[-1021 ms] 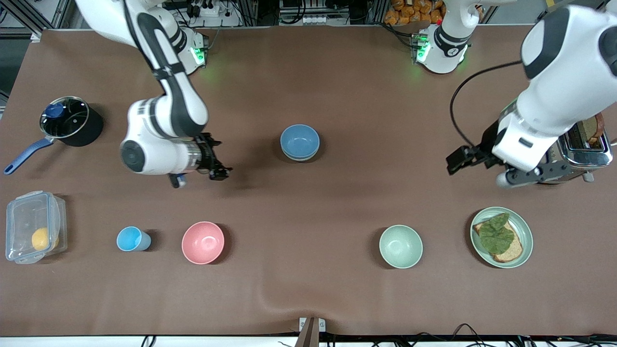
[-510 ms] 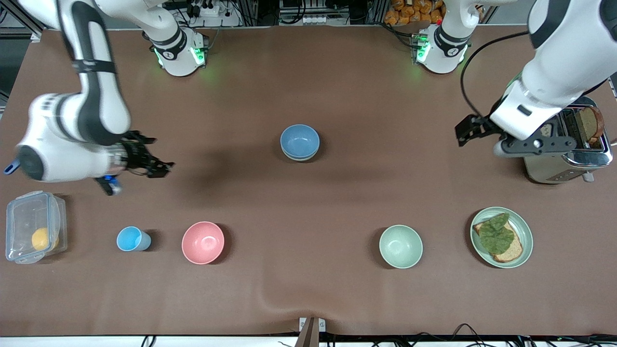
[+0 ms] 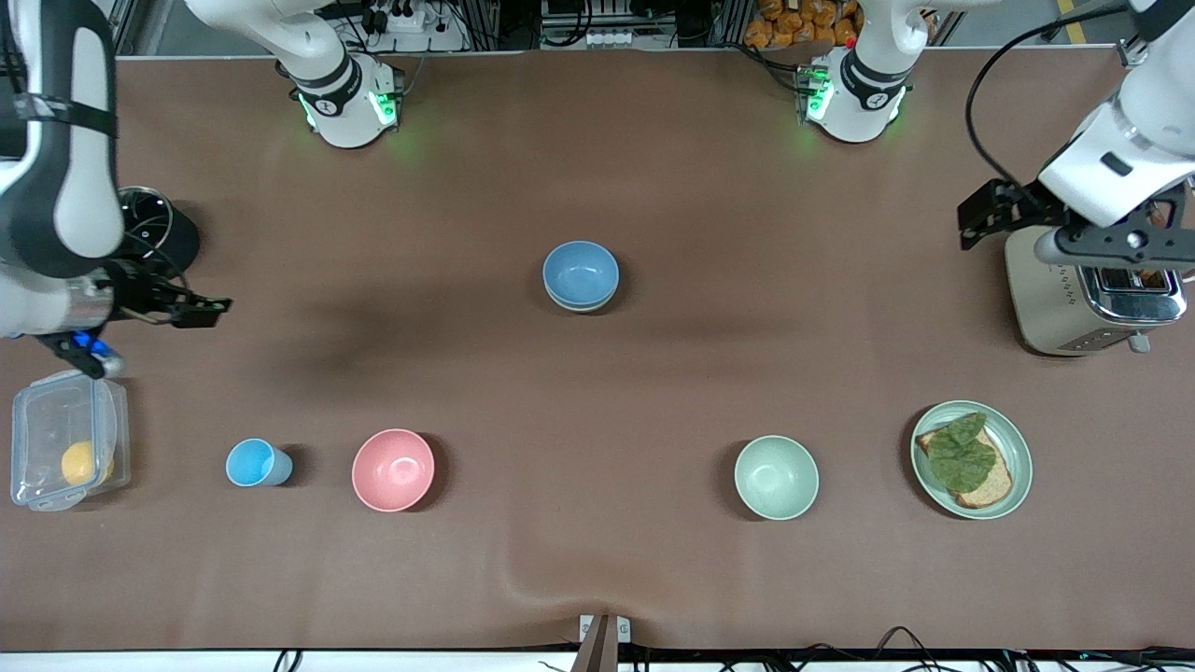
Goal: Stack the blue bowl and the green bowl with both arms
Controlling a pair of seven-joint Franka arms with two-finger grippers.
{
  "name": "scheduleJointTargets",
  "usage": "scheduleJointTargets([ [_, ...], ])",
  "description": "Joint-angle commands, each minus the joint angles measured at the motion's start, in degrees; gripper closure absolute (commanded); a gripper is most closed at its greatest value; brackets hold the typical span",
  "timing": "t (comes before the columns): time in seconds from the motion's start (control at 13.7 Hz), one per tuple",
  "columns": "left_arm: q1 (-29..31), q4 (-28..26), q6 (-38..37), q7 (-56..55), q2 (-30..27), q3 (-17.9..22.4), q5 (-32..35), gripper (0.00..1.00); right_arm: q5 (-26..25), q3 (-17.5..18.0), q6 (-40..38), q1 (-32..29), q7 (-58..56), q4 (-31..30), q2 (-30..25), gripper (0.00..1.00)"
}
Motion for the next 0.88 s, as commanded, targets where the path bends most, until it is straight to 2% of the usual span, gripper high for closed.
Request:
scheduleJointTargets([
  [0.0, -2.1, 3.8, -4.1, 0.7, 0.4, 1.6, 1.4, 0.00, -1.1, 2.7, -1.2, -5.5, -5.2, 2.8, -2.0, 0.00],
  [0.29, -1.7, 3.7, -4.2, -1.0, 0.4, 1.8, -2.3, 0.00, -2.6, 12.7, -0.5, -13.5, -8.2, 4.0, -7.5, 0.00],
  [0.51, -1.7, 4.1, -3.9, -1.8, 0.4, 1.8, -2.4, 0.00, -10.1, 24.5, 2.0, -19.6, -10.6, 5.1, -11.6, 0.00],
  [0.58, -1.7, 4.1, -3.7, -2.0, 0.5, 1.8, -2.2, 0.00, -10.4, 26.9, 2.8, -21.2, -10.8, 5.2, -12.8, 0.00],
  [0.8, -1.3, 4.1, -3.7, -1.5, 0.5, 1.9, -3.0, 0.00, -9.9, 28.5, 3.5, -21.6, -10.7, 6.8, -13.5, 0.00],
])
